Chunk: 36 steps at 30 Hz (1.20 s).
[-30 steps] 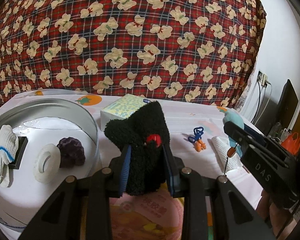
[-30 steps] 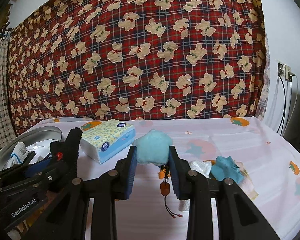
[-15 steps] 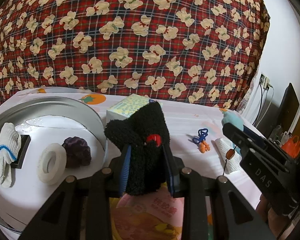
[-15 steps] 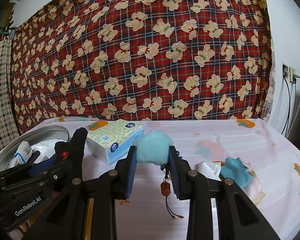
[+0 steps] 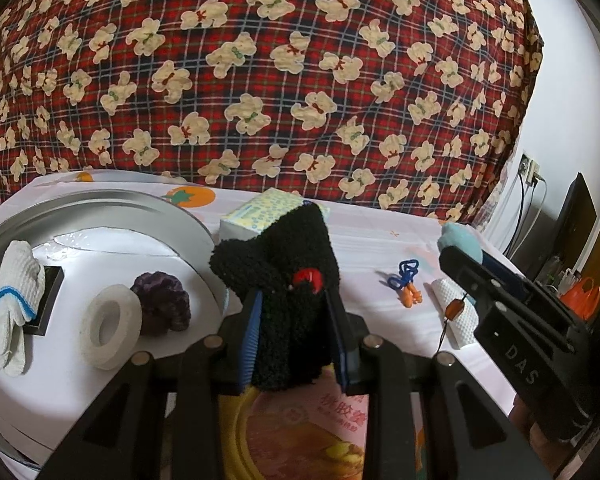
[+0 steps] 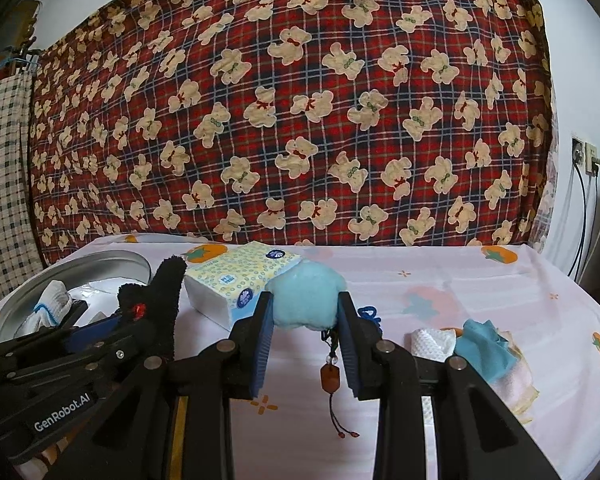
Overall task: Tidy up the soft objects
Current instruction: 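Lift the black pouch with the left gripper while the right gripper carries the plush toward the tin, then open the left gripper over the tin dropping the pouch while the right gripper drops the plush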
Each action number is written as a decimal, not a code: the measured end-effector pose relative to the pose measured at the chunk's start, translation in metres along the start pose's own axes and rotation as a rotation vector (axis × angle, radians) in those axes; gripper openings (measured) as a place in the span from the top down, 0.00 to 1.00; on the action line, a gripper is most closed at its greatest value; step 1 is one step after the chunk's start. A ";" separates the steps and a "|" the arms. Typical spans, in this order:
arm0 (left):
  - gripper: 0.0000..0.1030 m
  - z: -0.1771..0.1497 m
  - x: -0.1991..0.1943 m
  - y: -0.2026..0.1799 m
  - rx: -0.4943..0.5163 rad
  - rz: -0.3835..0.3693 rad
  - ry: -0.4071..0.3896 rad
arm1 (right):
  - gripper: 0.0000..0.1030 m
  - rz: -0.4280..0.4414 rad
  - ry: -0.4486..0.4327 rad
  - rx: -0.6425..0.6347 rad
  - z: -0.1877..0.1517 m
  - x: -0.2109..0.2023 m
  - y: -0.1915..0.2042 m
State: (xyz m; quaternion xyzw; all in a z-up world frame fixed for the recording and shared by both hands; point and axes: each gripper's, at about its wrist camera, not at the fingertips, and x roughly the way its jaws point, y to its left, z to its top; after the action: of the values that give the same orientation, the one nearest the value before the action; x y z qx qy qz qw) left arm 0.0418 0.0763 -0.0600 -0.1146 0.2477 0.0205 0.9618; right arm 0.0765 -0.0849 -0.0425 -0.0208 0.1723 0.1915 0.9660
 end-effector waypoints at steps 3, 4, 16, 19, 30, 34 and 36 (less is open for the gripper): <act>0.71 0.000 -0.001 0.001 0.000 -0.001 0.000 | 0.67 0.006 -0.002 -0.003 0.000 0.000 0.002; 0.71 0.000 -0.001 0.000 0.000 0.000 0.000 | 0.67 0.004 -0.001 -0.003 0.000 0.000 0.002; 0.71 -0.001 -0.007 0.009 -0.024 -0.021 -0.013 | 0.67 0.005 -0.021 -0.020 0.000 -0.002 0.015; 0.71 -0.001 -0.010 0.010 -0.028 -0.020 -0.017 | 0.67 0.010 -0.024 -0.024 0.000 -0.002 0.017; 0.71 0.002 -0.019 0.012 -0.031 -0.030 -0.022 | 0.67 0.067 -0.004 -0.012 0.003 0.003 0.025; 0.71 0.010 -0.033 0.022 -0.038 -0.029 -0.044 | 0.67 0.095 -0.014 -0.023 0.013 0.001 0.035; 0.71 0.013 -0.039 0.029 -0.041 -0.021 -0.046 | 0.68 0.117 -0.020 -0.030 0.023 0.000 0.044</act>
State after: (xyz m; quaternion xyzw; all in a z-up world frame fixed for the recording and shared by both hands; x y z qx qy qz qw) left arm 0.0115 0.1083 -0.0363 -0.1367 0.2237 0.0180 0.9649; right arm 0.0678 -0.0419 -0.0203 -0.0234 0.1606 0.2505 0.9544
